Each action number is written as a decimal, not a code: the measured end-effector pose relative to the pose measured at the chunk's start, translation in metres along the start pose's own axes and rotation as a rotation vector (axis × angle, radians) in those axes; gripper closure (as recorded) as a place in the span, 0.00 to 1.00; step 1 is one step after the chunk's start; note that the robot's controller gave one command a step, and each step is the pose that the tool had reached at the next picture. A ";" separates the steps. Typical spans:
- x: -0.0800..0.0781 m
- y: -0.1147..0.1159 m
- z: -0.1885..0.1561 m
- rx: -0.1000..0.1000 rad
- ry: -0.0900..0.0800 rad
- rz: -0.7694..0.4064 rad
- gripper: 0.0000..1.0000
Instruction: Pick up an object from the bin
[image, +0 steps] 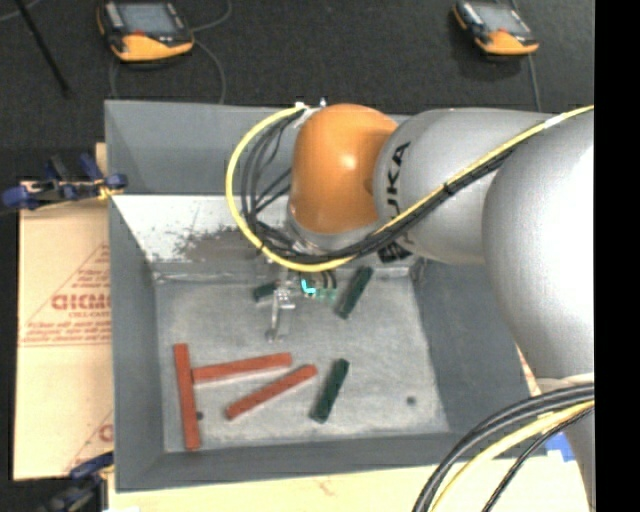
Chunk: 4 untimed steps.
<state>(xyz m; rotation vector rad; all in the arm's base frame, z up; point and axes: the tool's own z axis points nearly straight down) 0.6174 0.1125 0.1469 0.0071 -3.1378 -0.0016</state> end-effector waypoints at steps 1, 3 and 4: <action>0.076 -0.016 0.080 0.003 0.002 -0.110 0.00; 0.061 -0.096 0.072 0.001 -0.017 -0.301 1.00; 0.066 -0.082 -0.068 0.004 -0.015 -0.396 1.00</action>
Offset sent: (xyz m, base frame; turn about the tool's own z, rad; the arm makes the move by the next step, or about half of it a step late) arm -0.0735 -0.0151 -0.0769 -0.1106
